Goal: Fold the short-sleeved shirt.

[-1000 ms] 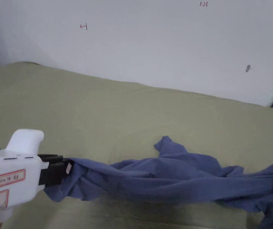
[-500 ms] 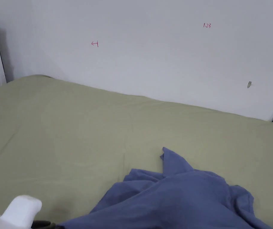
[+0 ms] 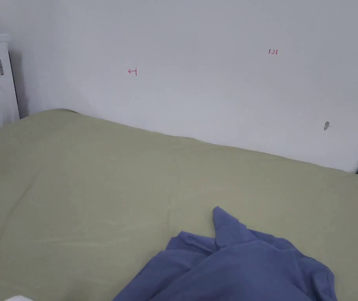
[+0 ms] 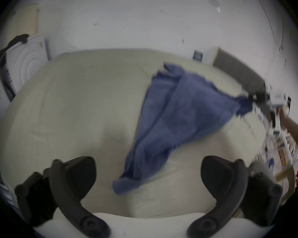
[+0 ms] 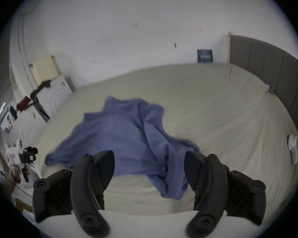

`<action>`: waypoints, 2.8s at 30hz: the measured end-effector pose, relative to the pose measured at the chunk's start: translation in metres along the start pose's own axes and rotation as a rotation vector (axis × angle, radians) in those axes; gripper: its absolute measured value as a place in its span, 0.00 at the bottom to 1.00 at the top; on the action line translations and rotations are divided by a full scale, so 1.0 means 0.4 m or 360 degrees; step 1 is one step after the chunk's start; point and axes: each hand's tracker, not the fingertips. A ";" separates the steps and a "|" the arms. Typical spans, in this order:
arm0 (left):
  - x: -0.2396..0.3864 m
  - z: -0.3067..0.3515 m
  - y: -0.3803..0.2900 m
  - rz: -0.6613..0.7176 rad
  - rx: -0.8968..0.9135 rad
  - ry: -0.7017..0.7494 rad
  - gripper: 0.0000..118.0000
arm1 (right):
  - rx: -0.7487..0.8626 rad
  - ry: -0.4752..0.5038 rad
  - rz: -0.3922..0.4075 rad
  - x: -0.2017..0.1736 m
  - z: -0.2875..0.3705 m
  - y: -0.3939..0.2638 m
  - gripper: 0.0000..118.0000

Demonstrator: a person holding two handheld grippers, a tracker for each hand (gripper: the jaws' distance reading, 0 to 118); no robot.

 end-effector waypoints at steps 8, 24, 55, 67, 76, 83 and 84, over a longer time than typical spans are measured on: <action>0.065 0.103 0.048 0.0213 0.0251 0.0361 0.99 | 0.0224 -0.0245 0.0308 -0.256 0.121 0.009 0.74; 0.240 0.188 -0.147 0.0019 0.0145 0.0559 0.00 | 0.0293 0.0021 0.0490 -0.470 0.278 -0.236 0.00; 0.137 -0.101 -0.108 0.0088 -0.0183 0.0529 0.04 | 0.0105 0.0042 0.0395 -0.420 0.159 -0.203 0.00; 0.125 -0.100 -0.092 0.0121 -0.0157 0.0498 0.04 | 0.0069 0.0005 0.0537 -0.336 -0.158 0.071 0.00; 0.113 -0.113 -0.091 0.0150 -0.0188 0.0500 0.04 | -0.0246 0.0086 0.0711 -0.267 -0.566 0.292 0.00; 0.108 -0.127 -0.090 0.0145 -0.0213 0.0504 0.04 | -0.0450 0.0227 0.0679 -0.300 -0.732 0.329 0.00; 0.107 -0.126 -0.092 0.0148 -0.0209 0.0504 0.04 | -0.0477 0.0243 0.0673 -0.306 -0.747 0.333 0.00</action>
